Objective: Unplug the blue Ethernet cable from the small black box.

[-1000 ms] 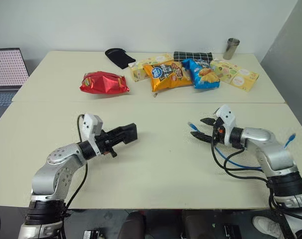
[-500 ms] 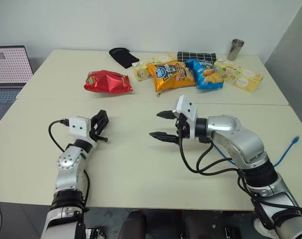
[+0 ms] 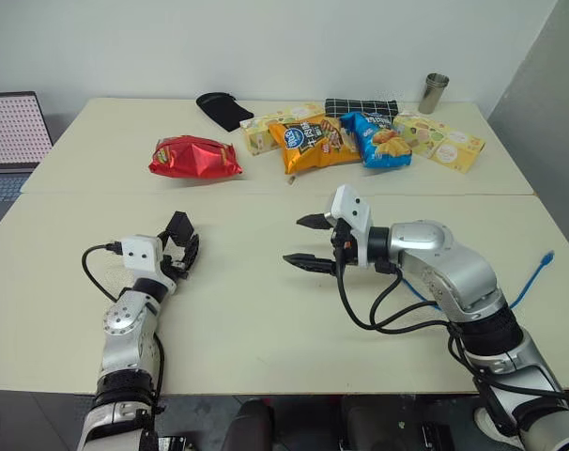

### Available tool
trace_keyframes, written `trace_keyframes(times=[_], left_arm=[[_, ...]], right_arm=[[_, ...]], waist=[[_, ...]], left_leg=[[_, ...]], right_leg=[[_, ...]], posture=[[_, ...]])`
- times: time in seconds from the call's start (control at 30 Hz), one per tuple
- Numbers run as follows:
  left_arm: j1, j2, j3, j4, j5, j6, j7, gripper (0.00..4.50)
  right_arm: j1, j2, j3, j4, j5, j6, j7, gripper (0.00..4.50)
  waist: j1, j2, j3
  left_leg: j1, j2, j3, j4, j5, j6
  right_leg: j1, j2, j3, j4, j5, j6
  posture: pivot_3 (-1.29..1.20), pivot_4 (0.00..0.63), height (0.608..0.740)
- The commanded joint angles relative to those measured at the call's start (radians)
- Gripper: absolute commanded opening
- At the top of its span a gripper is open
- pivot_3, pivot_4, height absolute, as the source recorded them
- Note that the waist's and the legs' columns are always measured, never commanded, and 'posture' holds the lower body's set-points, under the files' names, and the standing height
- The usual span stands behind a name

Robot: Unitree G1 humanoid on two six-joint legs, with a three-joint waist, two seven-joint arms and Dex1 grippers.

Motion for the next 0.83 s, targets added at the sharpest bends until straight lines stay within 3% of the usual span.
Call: trace_keyframes(times=[0.03,0.2,0.37,0.63,0.83], left_arm=[[0.113,0.035,0.02,-0.163,-0.001,0.115,0.026,3.93],[0.281,0.107,0.042,-0.472,-0.034,0.319,0.024,3.93],[0.395,0.221,0.112,-0.657,-0.07,0.451,-0.033,3.93],[0.39,0.38,0.222,-0.736,-0.227,0.621,-0.204,3.93],[0.396,0.428,0.241,-0.742,-0.256,0.649,-0.284,3.93]], right_arm=[[0.031,0.01,-0.008,-0.058,0.004,0.013,-0.027,3.99],[0.129,-0.02,-0.063,-0.113,0.021,0.047,-0.068,3.99],[0.195,-0.104,-0.154,-0.143,0.027,0.064,-0.068,3.99],[0.243,-0.281,-0.294,-0.107,0.037,0.076,-0.019,3.99],[0.262,-0.345,-0.315,-0.094,0.042,0.067,0.006,3.99]], waist=[[-0.005,0.0,0.0],[-0.006,0.0,0.0],[0.004,0.0,0.0],[0.008,0.0,0.0],[0.004,0.0,0.0]], left_leg=[[0.0,0.0,0.0,0.0,0.0,0.0],[0.0,0.002,-0.002,-0.001,0.0,0.0],[-0.001,0.001,-0.001,0.0,0.0,0.0],[0.0,0.0,0.0,-0.001,0.0,0.0],[0.001,0.0,0.004,-0.001,0.0,0.0]], right_leg=[[0.0,0.0,0.0,0.0,0.0,0.0],[0.0,0.0,0.0,0.0,0.0,0.0],[0.001,0.0,-0.001,0.0,0.0,0.0],[0.002,0.001,-0.002,-0.001,0.0,0.0],[0.002,0.001,0.0,-0.001,0.0,0.0]], posture=[[0.0,0.15,0.74],[0.0,0.15,0.74],[0.0,0.15,0.74],[0.0,0.15,0.74],[0.0,0.15,0.74]])
